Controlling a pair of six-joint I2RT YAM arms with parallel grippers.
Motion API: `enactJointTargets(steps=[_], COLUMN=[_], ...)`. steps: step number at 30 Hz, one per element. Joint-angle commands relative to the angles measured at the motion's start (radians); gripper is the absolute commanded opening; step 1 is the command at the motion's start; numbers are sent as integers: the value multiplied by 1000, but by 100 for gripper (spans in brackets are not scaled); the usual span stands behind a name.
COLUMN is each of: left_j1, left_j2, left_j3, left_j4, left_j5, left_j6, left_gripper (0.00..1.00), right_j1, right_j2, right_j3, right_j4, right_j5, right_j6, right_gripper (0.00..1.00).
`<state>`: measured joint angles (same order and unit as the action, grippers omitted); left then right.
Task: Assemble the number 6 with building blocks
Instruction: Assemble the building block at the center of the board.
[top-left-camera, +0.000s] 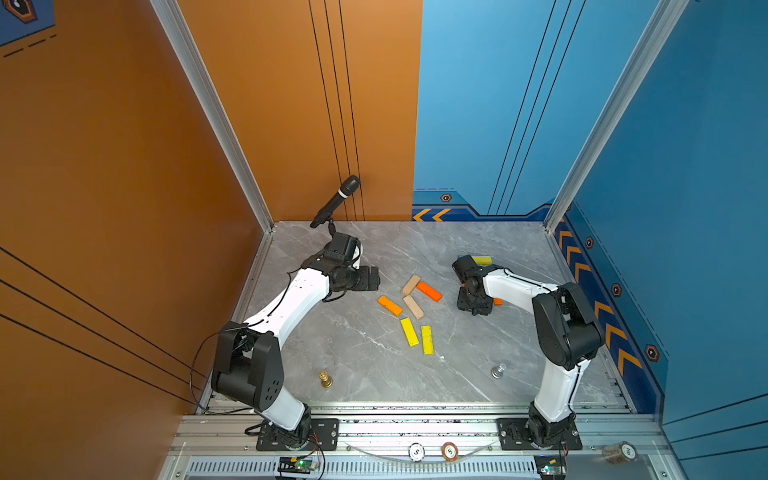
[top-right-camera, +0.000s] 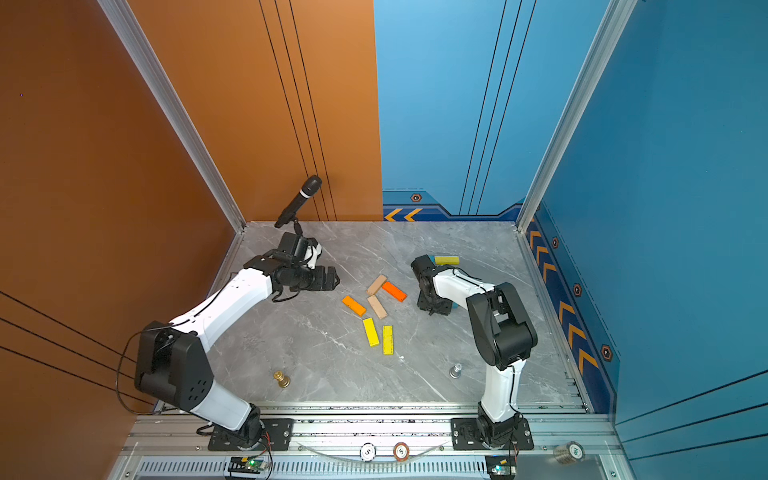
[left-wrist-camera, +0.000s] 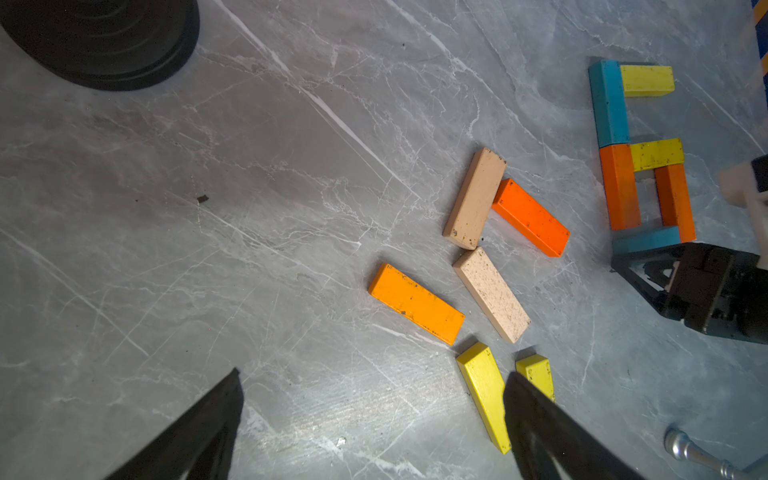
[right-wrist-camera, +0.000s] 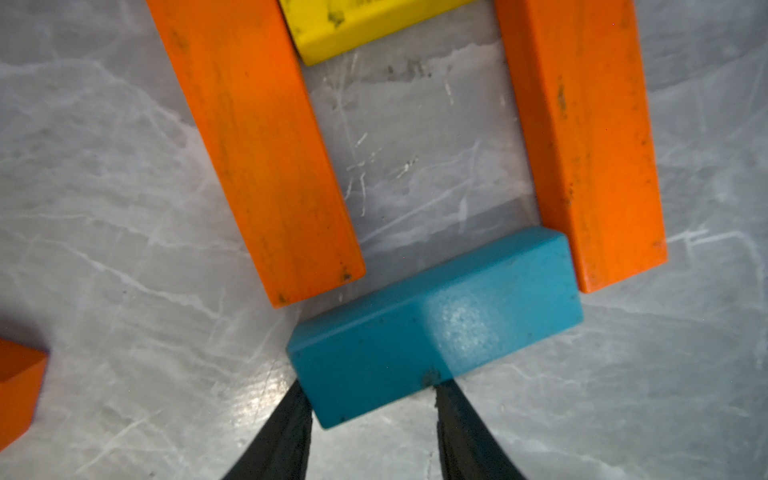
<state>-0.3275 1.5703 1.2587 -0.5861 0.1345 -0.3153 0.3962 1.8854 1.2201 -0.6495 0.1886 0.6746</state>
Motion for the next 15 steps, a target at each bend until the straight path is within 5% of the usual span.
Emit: enactJointTargets(steps=[1,15], left_j1=[8,7], left_j2=[6,7], left_j3=[4,4], left_j4=[7,6], left_j5=[8,6], left_j6=[-4,-2], left_gripper=[98,98], right_j1=[-8,-10], right_j2=[3,17], right_j3=[18,40], right_j4=[1,6], right_j5=[22,11], right_j6=[-20,-15], right_gripper=[48,49])
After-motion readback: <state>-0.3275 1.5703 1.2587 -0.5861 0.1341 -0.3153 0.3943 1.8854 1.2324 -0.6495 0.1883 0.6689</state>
